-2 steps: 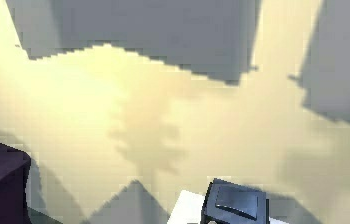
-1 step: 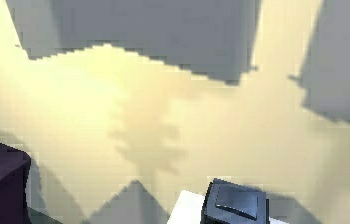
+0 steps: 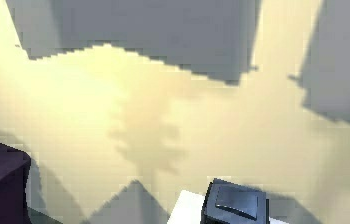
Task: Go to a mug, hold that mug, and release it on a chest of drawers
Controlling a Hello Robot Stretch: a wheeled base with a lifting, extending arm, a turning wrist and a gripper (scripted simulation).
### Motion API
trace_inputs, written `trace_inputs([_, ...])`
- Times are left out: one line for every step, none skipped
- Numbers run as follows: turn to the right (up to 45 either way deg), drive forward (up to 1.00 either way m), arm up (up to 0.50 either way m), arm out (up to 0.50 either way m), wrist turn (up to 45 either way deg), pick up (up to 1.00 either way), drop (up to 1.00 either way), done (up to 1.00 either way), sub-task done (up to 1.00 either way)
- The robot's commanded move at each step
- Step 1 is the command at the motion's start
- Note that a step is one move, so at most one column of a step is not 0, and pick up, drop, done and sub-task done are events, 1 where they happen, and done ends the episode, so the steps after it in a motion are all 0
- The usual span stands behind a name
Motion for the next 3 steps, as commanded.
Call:
trace_inputs([0.0, 0.00, 0.00, 0.00, 45.0, 0.00, 0.00, 0.00, 0.00])
trace_inputs([0.0, 0.00, 0.00, 0.00, 30.0, 0.00, 0.00, 0.00, 0.00])
trace_inputs([0.0, 0.00, -0.28, 0.00, 0.0, 0.00, 0.00, 0.00, 0.00])
